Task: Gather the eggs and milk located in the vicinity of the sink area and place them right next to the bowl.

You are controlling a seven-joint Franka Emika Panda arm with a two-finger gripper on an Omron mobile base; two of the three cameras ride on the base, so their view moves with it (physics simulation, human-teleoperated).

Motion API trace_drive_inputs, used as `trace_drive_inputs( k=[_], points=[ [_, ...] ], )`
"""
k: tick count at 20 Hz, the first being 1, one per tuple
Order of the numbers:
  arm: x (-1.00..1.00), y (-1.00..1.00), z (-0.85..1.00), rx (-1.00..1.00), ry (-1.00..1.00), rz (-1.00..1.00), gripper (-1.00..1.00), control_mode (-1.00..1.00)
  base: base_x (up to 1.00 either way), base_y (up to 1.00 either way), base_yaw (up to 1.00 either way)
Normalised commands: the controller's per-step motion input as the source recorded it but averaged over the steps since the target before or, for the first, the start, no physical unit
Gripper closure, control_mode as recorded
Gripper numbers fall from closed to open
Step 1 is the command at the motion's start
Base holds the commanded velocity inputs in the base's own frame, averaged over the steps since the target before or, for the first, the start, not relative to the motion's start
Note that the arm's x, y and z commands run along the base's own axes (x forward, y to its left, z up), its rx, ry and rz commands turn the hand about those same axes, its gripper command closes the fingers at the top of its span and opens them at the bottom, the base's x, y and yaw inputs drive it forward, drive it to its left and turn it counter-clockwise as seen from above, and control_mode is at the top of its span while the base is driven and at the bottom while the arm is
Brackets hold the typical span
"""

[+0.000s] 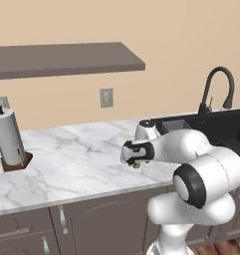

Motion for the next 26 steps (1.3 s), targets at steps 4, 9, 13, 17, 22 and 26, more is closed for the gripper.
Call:
trace_drive_inputs(
  k=[4, 9, 13, 17, 22, 26],
  points=[
    [0.13, 0.02, -0.17, 0.00, 0.00, 0.00, -1.00, -1.00, 0.00, 0.00, 0.00],
    [0.17, 0.06, -0.13, 0.00, 0.00, -0.01, -1.00, -1.00, 0.00, 0.00, 0.00],
    [0.18, 0.08, -0.13, 0.00, 0.00, -0.01, -1.00, -1.00, 0.00, 0.00, 0.00],
    [0.12, 0.04, -0.20, 0.00, 0.00, -0.01, -1.00, -1.00, 0.00, 0.00, 0.00],
    [0.13, 0.02, -0.24, 0.00, 0.00, -0.01, 1.00, -1.00, 0.00, 0.00, 0.00],
    [0.07, 0.01, -0.26, 0.00, 0.00, -0.02, 1.00, -1.00, 0.00, 0.00, 0.00]
  ],
)
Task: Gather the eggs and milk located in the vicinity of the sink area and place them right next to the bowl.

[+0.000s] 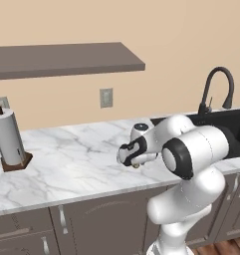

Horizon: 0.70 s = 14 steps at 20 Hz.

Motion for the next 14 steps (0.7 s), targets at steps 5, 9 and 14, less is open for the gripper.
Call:
trace_drive_inputs(
  k=[5, 9, 14],
  points=[
    [0.00, 0.00, -0.29, 0.00, 0.00, -0.01, 1.00, -1.00, 0.00, 0.00, 0.00],
    [0.00, 0.00, -0.12, 0.00, 0.00, -0.02, 1.00, -1.00, 0.00, 0.00, 0.00],
    [0.00, 0.08, 0.01, 0.00, 0.00, -0.02, 1.00, -1.00, 0.00, 0.00, 0.00]
  ],
)
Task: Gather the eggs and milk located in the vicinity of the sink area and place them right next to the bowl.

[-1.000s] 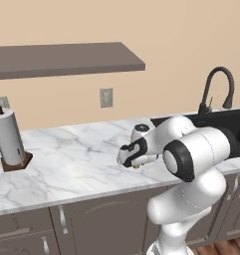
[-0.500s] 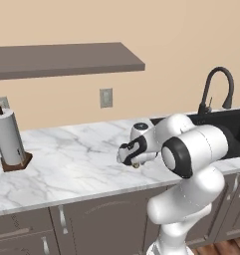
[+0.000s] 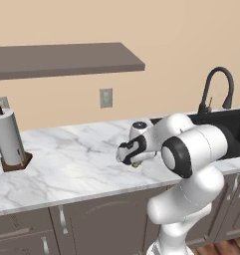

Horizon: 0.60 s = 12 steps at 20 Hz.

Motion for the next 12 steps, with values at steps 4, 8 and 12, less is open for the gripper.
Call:
trace_drive_inputs(
  k=[4, 8, 12],
  points=[
    [-0.01, 0.13, 0.14, 0.00, 0.00, -0.04, 1.00, -1.00, 0.00, 0.00, 0.00],
    [-0.07, 0.00, 0.57, 0.00, -0.03, -0.09, 1.00, -1.00, 0.00, 0.00, 0.00],
    [-0.06, 0.00, 0.86, 0.00, -0.03, -0.17, 1.00, -1.00, 0.00, 0.00, 0.00]
  ],
)
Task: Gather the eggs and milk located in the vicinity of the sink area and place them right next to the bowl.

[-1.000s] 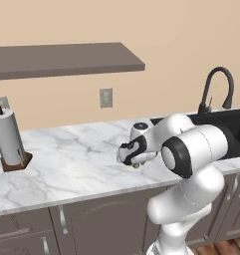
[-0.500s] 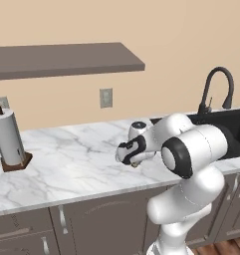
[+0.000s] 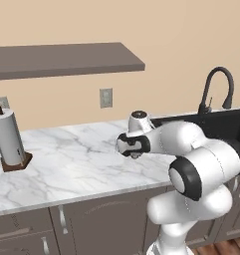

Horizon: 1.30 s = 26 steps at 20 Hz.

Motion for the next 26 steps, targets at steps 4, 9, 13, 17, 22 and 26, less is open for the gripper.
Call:
trace_drive_inputs(
  k=[4, 9, 13, 17, 22, 26],
  points=[
    [-0.19, -0.04, 0.84, 0.00, 0.00, -0.21, 1.00, -1.00, 0.00, 0.00, 0.00],
    [-0.42, -0.39, 0.62, 0.00, 0.00, -0.20, 1.00, -1.00, 0.00, 0.00, 0.00],
    [-0.60, -0.67, 0.33, 0.04, 0.00, -0.12, 1.00, -1.00, 0.00, 0.00, 0.00],
    [-0.59, -0.59, 0.25, 0.07, 0.00, -0.02, 1.00, -1.00, 0.00, 0.00, 0.00],
    [-0.36, -0.24, 0.31, 0.03, 0.00, 0.02, 1.00, -1.00, 0.00, 0.00, 0.00],
    [-0.25, -0.03, 0.21, 0.00, -0.06, 0.08, 1.00, -1.00, 0.00, 0.00, 0.00]
  ],
)
